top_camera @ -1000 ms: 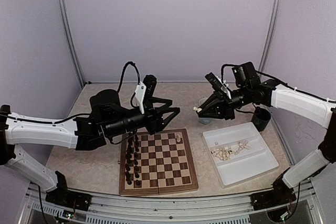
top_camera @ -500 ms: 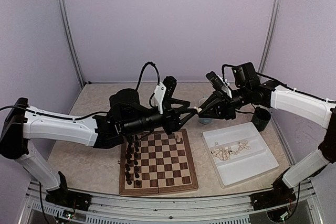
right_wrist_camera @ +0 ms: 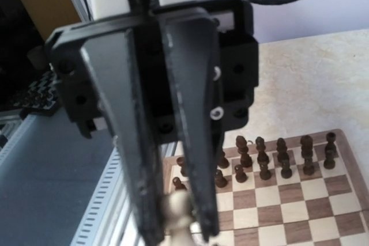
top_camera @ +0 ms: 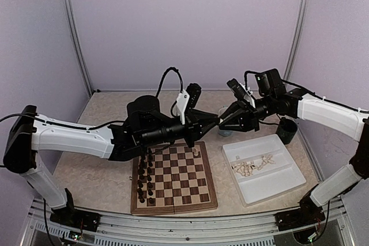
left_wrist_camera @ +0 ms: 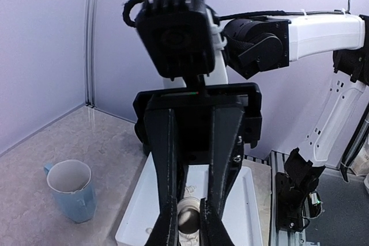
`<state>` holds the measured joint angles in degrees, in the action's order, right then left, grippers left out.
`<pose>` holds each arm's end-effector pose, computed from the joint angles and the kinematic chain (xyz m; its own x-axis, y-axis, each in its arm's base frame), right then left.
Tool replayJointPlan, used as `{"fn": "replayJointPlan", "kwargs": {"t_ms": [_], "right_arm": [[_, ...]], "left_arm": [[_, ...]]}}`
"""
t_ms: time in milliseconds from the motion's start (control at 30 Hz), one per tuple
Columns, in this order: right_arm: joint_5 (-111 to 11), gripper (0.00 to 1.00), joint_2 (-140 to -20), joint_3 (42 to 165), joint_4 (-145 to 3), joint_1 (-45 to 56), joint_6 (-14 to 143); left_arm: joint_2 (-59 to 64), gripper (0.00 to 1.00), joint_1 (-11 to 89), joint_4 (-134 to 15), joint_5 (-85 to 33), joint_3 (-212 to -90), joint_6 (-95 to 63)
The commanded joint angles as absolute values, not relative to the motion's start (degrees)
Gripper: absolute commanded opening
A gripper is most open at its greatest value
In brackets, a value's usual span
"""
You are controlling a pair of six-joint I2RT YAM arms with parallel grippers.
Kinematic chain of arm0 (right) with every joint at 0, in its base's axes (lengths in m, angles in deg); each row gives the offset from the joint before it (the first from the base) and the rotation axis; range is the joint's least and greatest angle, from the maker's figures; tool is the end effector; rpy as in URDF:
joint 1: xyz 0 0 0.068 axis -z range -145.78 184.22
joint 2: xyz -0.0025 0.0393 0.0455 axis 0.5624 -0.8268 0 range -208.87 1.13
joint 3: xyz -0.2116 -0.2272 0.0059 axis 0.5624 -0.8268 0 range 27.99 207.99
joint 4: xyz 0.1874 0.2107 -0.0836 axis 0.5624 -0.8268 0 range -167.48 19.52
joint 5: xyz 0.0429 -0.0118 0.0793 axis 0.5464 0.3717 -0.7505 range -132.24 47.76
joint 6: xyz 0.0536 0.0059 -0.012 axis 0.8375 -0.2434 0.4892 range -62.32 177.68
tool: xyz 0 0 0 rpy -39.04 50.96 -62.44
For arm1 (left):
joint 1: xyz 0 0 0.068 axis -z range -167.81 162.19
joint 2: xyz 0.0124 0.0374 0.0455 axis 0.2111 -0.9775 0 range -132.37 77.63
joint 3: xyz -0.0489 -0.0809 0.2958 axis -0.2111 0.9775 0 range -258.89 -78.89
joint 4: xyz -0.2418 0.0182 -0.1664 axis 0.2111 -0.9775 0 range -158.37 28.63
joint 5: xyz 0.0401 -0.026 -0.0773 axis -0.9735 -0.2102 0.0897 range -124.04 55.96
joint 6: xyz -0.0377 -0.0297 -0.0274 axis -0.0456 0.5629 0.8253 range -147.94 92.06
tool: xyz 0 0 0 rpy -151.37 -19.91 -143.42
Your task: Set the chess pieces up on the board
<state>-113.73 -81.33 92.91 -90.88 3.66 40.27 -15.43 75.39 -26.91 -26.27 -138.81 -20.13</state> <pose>0.2684 0.1999 0.3338 -0.2641 -0.2663 -0.9270 -0.9270 -0.1955 0.3202 0.1823 -0.3720 0.3159 -0.1182 -0.0648 -0.9909 0.9380 0.3202 -0.1329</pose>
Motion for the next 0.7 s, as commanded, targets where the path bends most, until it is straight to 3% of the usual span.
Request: {"fn": "replayJointPlan", "kwargs": {"t_ms": [0, 100, 167, 433, 667], "right_arm": [[-110.9, 0.34, -79.4, 91.9, -95.1, 4.4, 34.6], [-107.1, 0.48, -78.0, 90.6, -100.1, 6.7, 28.5], [-104.2, 0.52, -77.0, 89.0, -102.1, 8.8, 25.1], [-89.5, 0.52, -71.3, 77.7, -90.9, 14.4, 27.6], [-90.4, 0.53, -72.9, 77.7, -91.0, 14.5, 27.3]], "left_arm": [[-15.6, 0.06, 75.5, -29.5, -26.1, -141.1, -21.1], [-14.3, 0.06, 74.5, -36.7, -27.8, -142.1, -23.4], [-14.0, 0.06, 72.9, -42.9, -29.3, -142.9, -23.9], [-20.2, 0.05, 66.7, -66.0, -38.2, -147.7, -20.3], [-28.3, 0.06, 65.7, -71.8, -37.4, -152.7, -18.1]]}}
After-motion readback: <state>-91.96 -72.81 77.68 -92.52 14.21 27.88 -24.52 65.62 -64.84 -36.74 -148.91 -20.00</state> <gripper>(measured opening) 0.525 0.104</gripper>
